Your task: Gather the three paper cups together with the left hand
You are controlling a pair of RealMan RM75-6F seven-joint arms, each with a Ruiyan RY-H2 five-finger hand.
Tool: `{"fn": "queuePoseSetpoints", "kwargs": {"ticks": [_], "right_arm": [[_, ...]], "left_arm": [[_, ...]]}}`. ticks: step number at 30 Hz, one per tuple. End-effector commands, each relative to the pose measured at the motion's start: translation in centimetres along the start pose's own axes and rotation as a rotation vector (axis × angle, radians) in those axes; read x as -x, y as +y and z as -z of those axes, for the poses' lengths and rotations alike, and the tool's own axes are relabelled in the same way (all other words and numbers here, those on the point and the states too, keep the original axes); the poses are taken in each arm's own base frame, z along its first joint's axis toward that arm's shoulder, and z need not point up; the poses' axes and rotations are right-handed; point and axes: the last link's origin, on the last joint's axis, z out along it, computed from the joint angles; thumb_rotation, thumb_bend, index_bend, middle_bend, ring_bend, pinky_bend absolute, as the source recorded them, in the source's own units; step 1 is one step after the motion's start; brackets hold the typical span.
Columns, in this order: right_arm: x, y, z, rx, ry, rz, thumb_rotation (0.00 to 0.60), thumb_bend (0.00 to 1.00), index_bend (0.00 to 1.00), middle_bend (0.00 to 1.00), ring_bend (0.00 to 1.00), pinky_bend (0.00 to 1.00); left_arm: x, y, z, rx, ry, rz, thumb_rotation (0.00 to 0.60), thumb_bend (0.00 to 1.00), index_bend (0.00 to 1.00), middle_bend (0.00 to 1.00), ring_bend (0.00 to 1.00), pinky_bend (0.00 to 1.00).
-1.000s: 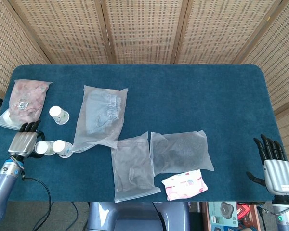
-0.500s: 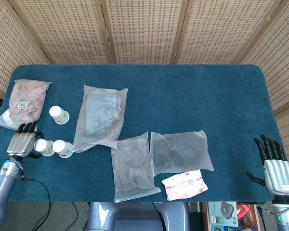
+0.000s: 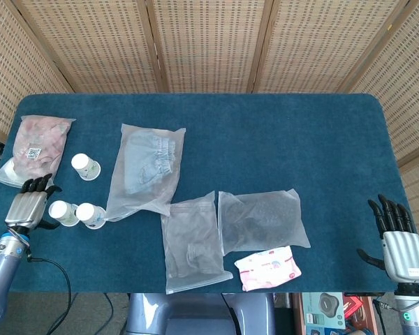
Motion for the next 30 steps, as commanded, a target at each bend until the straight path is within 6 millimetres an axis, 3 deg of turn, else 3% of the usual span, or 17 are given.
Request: {"fn": "queuePoseSetpoints", "kwargs": {"ticks": [1, 6, 11, 30], "right_arm": [[0.0, 0.0, 0.0, -0.002, -0.002, 0.001, 0.600, 0.09, 0.00, 0.00, 0.00, 0.00], [0.1, -0.2, 0.1, -0.006, -0.006, 0.004, 0.600, 0.09, 0.00, 0.00, 0.00, 0.00], [0.2, -0.3, 0.1, -0.009, -0.007, 0.006, 0.600, 0.09, 0.00, 0.00, 0.00, 0.00], [0.2, 0.2, -0.1, 0.012, -0.017, 0.002, 0.600, 0.09, 0.00, 0.00, 0.00, 0.00]], "left_arm": [[-2.7, -0.3, 1.6, 0.032, 0.010, 0.086, 0.600, 0.14, 0.24, 0.00, 0.00, 0.00], [-6.6, -0.7, 2.9, 0.061, 0.093, 0.149, 0.600, 0.14, 0.24, 0.00, 0.00, 0.00], [-8.4, -0.4, 2.3, 0.063, 0.143, 0.109, 0.600, 0.14, 0.24, 0.00, 0.00, 0.00], [-9.5, 4.4, -5.9, -0.072, 0.113, -0.046, 0.600, 0.14, 0.24, 0.00, 0.00, 0.00]]}}
